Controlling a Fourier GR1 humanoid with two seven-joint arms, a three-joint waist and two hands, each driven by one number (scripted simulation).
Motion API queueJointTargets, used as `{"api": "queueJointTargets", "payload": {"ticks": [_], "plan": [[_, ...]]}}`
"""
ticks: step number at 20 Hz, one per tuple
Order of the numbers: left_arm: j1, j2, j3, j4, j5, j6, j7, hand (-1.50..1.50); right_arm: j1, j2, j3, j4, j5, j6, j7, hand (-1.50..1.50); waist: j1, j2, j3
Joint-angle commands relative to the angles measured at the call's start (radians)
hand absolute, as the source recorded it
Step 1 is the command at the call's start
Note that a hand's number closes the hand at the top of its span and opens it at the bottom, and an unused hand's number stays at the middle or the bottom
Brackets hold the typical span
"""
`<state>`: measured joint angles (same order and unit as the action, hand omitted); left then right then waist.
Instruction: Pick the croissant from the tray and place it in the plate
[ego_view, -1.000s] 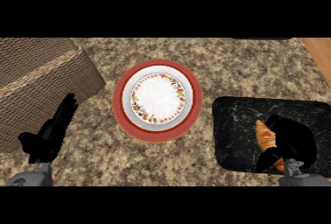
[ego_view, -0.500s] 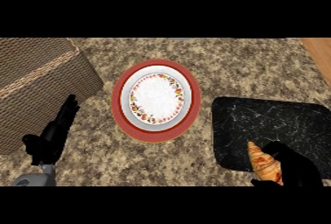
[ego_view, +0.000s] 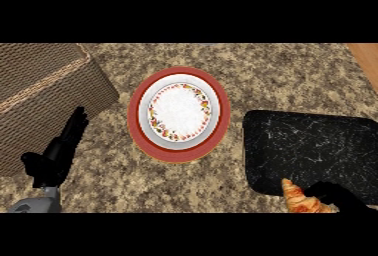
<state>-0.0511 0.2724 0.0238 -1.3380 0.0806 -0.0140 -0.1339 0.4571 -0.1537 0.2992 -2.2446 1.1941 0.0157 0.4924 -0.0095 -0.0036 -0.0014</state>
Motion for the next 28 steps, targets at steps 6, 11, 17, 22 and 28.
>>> {"api": "queueJointTargets", "payload": {"ticks": [6, 11, 17, 22, 28], "plan": [[-0.009, -0.025, -0.006, 0.052, -0.031, -0.006, -0.050, 0.00, -0.195, 0.057, 0.124, -0.198, 0.203, 0.069, 0.112, 1.50, 0.011, 0.004, 0.000], [-0.017, 0.003, 0.030, 0.048, -0.015, -0.040, -0.040, 0.00, -0.370, 0.149, 0.256, -0.167, 0.304, 0.184, 0.223, 1.50, 0.013, 0.003, 0.000], [-0.048, -0.054, 0.010, 0.064, -0.042, -0.005, -0.012, 0.00, -0.729, 0.153, 0.146, -0.055, 0.147, 0.342, 0.373, 1.50, 0.016, 0.006, 0.000], [-0.009, -0.030, 0.008, -0.011, -0.055, -0.020, 0.017, 0.00, -0.809, 0.153, 0.204, 0.220, 0.065, 0.158, 0.415, 1.50, 0.021, 0.005, 0.001], [-0.001, -0.022, 0.031, -0.036, -0.033, -0.044, 0.032, 0.00, -1.068, 0.154, 0.144, 0.490, -0.101, 0.047, 0.482, 1.50, 0.025, 0.005, 0.001]]}}
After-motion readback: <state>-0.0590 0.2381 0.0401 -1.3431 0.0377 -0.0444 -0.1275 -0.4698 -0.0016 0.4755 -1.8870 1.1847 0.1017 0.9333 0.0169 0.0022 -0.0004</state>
